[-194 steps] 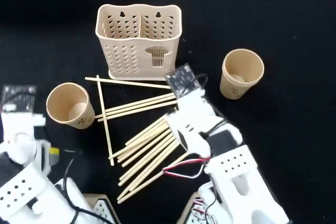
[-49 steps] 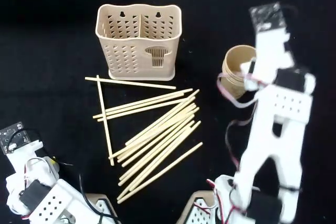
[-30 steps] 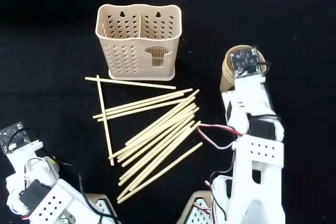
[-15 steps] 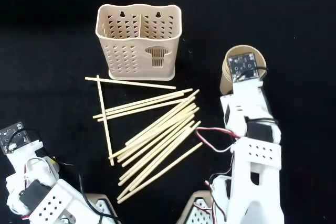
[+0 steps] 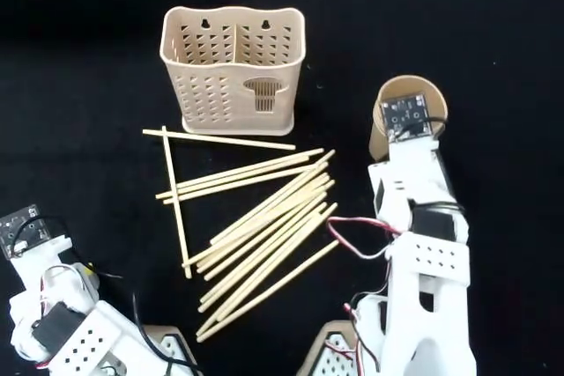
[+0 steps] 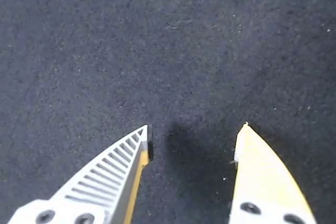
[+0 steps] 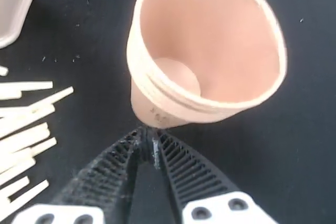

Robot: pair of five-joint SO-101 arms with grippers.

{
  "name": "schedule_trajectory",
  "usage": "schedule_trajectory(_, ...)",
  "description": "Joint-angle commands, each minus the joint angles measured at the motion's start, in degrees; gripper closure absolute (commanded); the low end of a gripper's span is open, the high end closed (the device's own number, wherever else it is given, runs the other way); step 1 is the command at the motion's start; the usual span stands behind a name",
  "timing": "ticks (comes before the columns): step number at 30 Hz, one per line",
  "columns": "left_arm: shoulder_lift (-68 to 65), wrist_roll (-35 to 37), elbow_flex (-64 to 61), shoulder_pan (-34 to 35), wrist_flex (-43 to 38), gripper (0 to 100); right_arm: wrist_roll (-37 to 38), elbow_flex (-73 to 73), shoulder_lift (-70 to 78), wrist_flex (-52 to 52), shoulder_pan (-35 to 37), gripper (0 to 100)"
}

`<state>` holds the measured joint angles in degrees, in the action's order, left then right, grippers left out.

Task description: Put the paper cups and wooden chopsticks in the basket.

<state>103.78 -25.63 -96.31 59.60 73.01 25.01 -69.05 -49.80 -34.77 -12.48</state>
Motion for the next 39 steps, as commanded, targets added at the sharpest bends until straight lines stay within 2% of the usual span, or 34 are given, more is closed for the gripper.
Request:
schedule_trajectory(1, 0.44, 0.26, -0.92, 0.04, 0.35, 73, -0.26, 0.75, -1.27, 1.32, 0.35, 98.6)
schedule_trajectory(5, 0.44, 0.26, -0.92, 0.04, 0.35, 73, -0.88, 6.29, -1.27, -1.05, 0.70, 98.6)
schedule_trajectory(12, 0.44, 0.26, -0.92, 0.04, 0.35, 73, -4.66, 25.71, -0.84, -14.86, 0.88, 98.6)
schedule_trajectory(15, 0.44, 0.18, -0.92, 0.04, 0.35, 73, -5.10, 29.85, -0.75, -16.35, 0.79, 98.6)
schedule_trajectory(19, 0.44, 0.18, -0.92, 0.04, 0.35, 73, -7.12, 25.01, 0.04, -11.78, 0.62, 98.6)
schedule_trajectory(27, 0.44, 0.18, -0.92, 0.04, 0.35, 73, -9.05, 11.82, 6.90, 5.54, 0.35, 98.6)
schedule_trajectory(39, 0.44, 0.18, -0.92, 0.04, 0.35, 73, -10.20, 9.45, 14.29, 11.60, -1.23, 98.6)
